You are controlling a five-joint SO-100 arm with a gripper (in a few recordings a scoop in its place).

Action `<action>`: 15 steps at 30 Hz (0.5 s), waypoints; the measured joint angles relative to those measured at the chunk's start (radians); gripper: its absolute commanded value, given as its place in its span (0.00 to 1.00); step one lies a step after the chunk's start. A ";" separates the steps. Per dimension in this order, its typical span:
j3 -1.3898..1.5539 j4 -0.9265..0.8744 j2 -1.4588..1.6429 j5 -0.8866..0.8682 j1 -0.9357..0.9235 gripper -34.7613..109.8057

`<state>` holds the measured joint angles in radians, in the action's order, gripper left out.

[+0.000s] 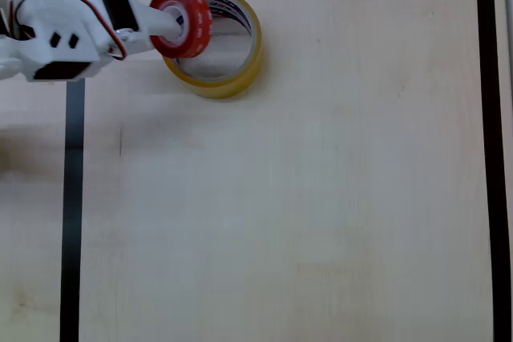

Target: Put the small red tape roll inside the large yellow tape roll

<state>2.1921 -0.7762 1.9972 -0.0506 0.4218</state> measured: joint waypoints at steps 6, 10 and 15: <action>0.044 0.075 -0.061 0.000 -0.011 0.24; 0.055 0.117 -0.086 0.000 -0.018 0.26; 0.044 0.170 -0.146 0.002 -0.032 0.28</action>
<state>2.2365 -0.6059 1.8515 -0.0491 0.3896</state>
